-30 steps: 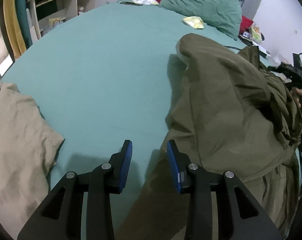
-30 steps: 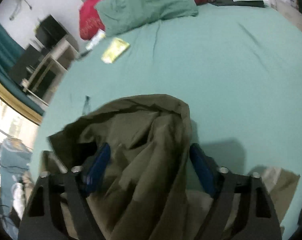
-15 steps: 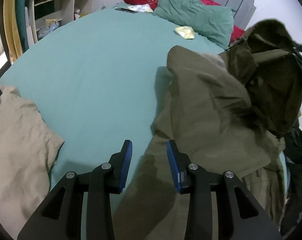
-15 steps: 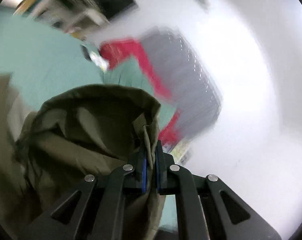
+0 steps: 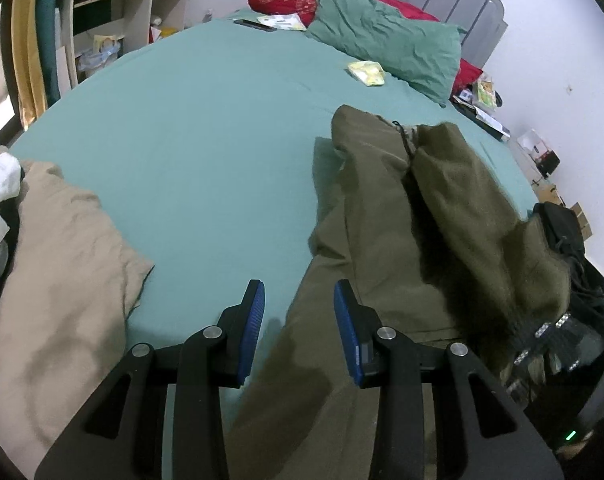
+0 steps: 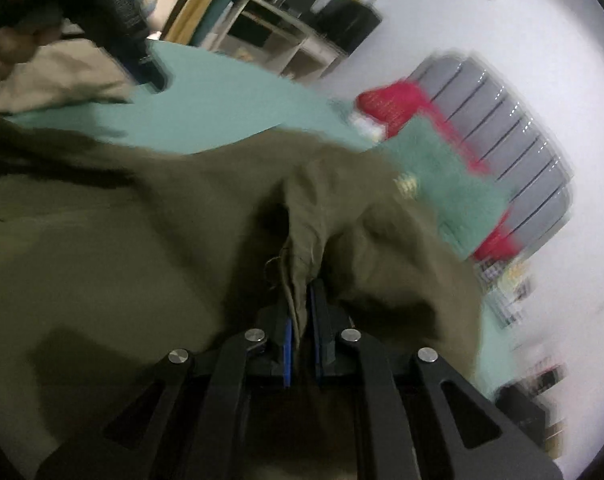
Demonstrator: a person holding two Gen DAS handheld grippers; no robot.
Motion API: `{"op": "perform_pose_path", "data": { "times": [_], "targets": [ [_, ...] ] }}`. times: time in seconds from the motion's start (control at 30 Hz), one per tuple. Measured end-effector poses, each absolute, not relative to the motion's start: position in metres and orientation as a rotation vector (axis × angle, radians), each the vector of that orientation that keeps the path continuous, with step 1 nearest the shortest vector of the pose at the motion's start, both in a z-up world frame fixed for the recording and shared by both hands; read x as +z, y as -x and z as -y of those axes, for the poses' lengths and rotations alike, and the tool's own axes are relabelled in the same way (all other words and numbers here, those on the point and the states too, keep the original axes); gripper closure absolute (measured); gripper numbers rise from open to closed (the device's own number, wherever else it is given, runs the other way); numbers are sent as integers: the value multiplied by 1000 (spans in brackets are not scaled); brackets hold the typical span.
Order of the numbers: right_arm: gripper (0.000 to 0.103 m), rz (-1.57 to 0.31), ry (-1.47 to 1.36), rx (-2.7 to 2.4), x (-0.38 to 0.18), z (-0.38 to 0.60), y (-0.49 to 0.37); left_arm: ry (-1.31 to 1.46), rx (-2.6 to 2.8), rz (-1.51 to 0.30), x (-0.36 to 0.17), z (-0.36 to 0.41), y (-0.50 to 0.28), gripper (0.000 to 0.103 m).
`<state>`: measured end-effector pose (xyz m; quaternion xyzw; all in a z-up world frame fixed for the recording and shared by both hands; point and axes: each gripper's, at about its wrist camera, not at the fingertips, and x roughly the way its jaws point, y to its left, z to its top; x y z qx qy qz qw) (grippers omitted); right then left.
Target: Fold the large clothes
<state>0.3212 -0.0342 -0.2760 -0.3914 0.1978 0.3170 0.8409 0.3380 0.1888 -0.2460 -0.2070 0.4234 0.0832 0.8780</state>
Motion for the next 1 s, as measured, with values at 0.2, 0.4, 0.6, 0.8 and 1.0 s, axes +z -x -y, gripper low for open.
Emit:
{"op": "perform_pose_path", "data": {
  "times": [0.2,0.4,0.6,0.8,1.0],
  "targets": [
    [49,-592,593,733,-287,53,-299,423,169,-902,-250,-198,-335,65],
    [27,-426,597,624,-227,81,-315,429,164,-912,-254,-200,-340,65],
    [24,-679,627,779,-245,62,-369,428,158,-917,-256,-195,-345,65],
    [101,-588,831,628,-250,56,-374,423,163,-924,-258,-184,-352,65],
    [101,-35,1226,124,-201,64,-370,415,162,-887,-250,-171,-353,65]
  ]
}}
